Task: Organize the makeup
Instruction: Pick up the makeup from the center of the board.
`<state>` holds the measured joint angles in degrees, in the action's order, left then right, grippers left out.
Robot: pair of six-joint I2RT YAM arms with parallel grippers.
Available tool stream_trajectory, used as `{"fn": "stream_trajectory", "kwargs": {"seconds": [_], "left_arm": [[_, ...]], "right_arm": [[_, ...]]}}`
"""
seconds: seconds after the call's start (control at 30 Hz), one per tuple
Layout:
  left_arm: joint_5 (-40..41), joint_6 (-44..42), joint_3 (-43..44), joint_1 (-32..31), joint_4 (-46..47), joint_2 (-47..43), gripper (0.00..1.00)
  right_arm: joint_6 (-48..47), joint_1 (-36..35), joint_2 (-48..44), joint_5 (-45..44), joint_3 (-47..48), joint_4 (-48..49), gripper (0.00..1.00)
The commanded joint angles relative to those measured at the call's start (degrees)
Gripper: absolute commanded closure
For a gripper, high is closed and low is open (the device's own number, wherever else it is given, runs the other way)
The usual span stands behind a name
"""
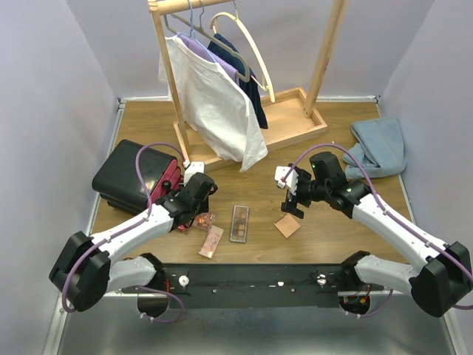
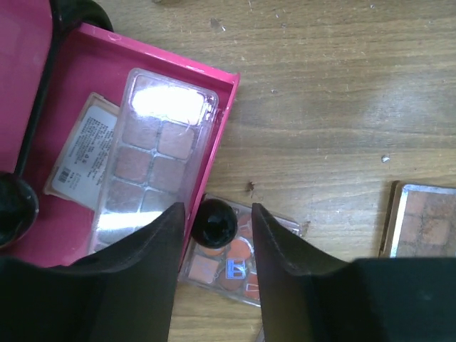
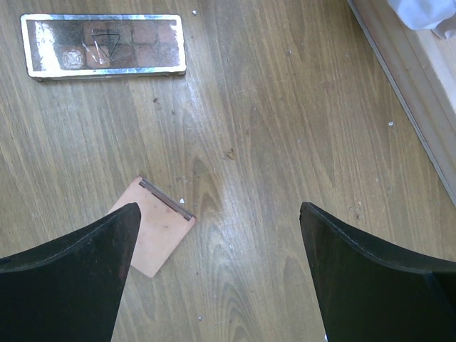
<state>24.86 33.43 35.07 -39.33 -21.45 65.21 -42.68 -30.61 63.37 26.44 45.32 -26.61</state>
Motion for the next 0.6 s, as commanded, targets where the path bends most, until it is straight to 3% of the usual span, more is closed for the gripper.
{"fn": "stream_trajectory", "kwargs": {"seconds": [0.0, 0.13, 0.57], "left_arm": [[-4.02, -1.7, 1.14, 0.57, 2.29, 1.67, 0.54], [-8.5, -1.96, 0.44, 0.57, 3.61, 0.8, 0.68], [-17.83, -2.76, 0.35, 0.57, 7.83, -1.49, 0.67]], "right_arm": [[-0.57, 0.46, 0.35, 1.25, -1.29, -0.9, 0.0], [-0.65, 0.46, 0.61, 1.16, -1.29, -0.9, 0.0], [-0.83, 0.55, 0.87, 1.16, -1.29, -1.07, 0.0]]}}
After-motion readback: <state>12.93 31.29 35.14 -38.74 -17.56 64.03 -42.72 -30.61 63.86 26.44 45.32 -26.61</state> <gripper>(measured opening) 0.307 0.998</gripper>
